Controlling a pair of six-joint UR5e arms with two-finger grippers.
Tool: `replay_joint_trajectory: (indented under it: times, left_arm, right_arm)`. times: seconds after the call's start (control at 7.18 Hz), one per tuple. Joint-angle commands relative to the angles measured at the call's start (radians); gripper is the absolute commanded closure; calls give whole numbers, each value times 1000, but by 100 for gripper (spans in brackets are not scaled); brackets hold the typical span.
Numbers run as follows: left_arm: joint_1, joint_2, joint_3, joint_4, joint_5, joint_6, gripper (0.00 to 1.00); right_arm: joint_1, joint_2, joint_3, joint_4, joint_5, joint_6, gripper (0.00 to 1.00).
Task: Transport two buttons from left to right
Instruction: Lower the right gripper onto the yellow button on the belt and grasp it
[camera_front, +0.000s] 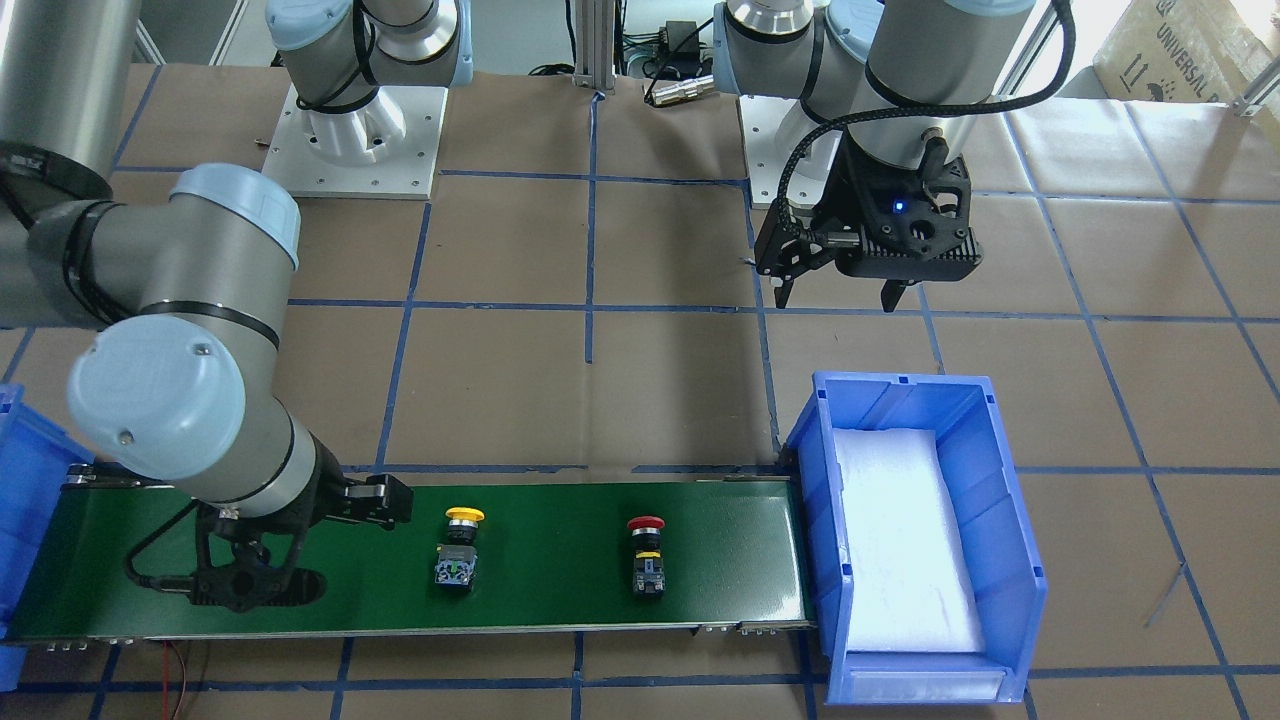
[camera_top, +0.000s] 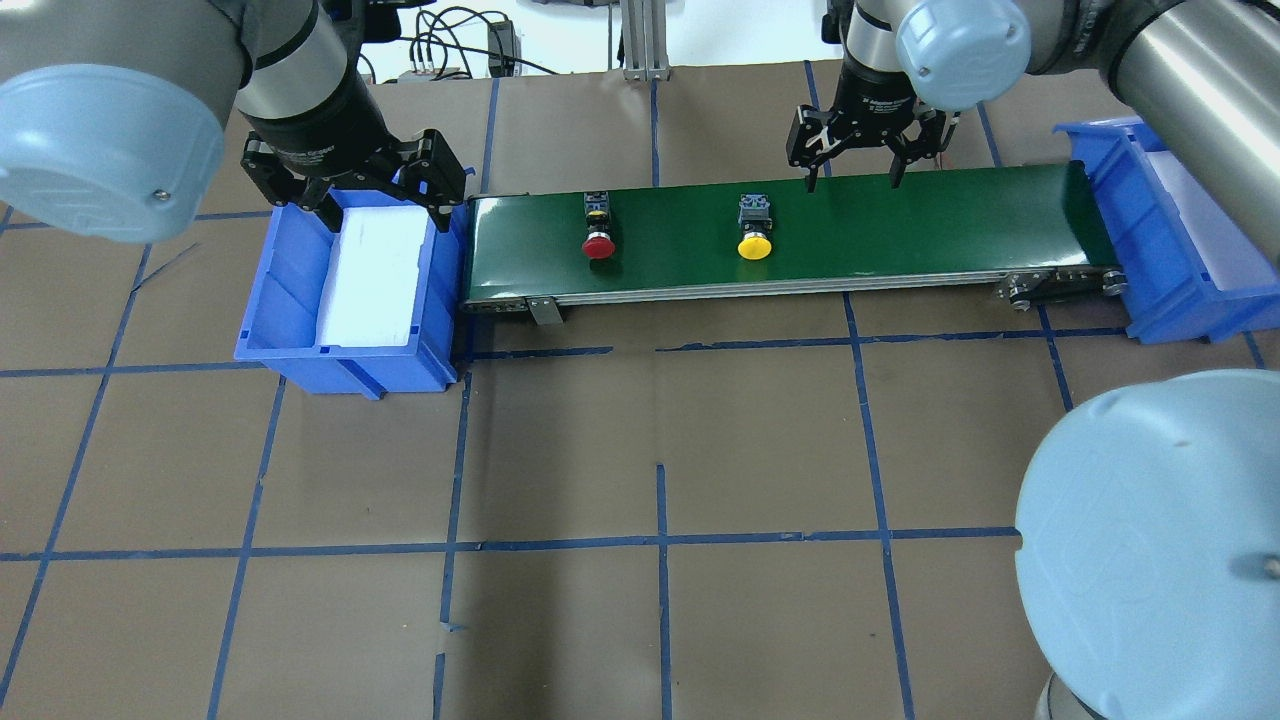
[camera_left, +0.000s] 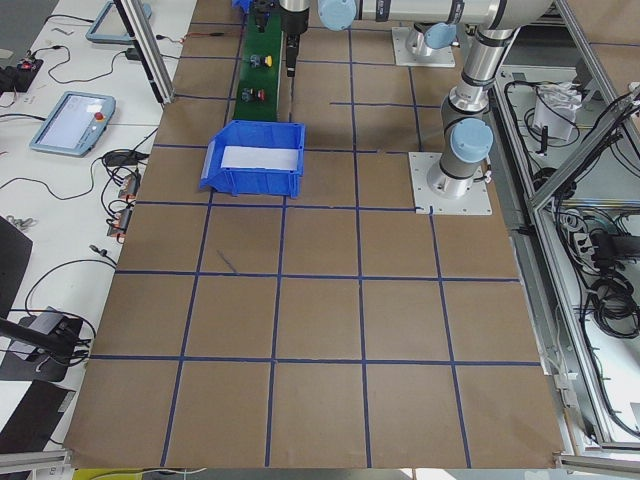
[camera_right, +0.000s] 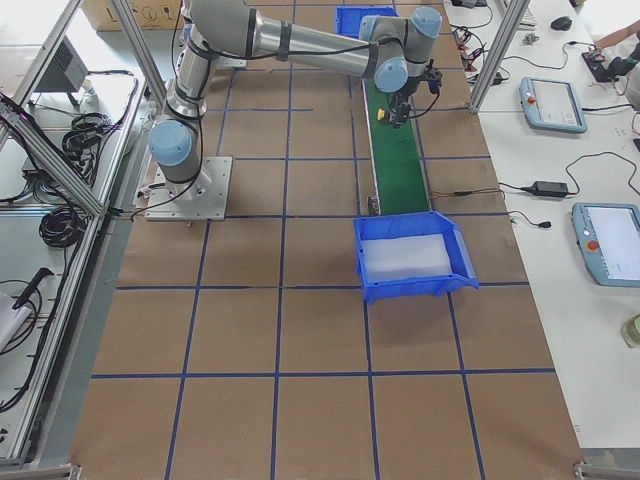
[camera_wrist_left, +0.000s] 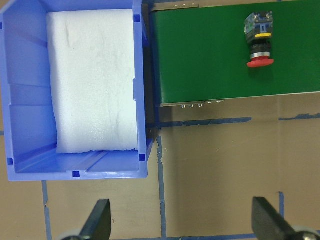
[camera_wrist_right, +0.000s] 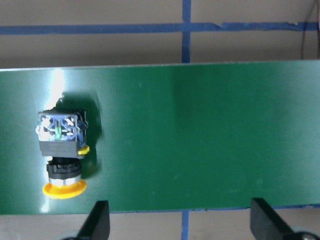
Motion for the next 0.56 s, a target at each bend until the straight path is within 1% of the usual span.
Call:
replay_joint_trajectory:
  times: [0.0, 0.42]
  left_arm:
    - [0, 0, 0, 0, -1, 0, 0]
    - [0, 0, 0, 1, -1, 0, 0]
  right_arm:
    - [32, 69, -14, -8, -3, 31, 0]
    - [33, 83, -15, -9, 8, 60, 2]
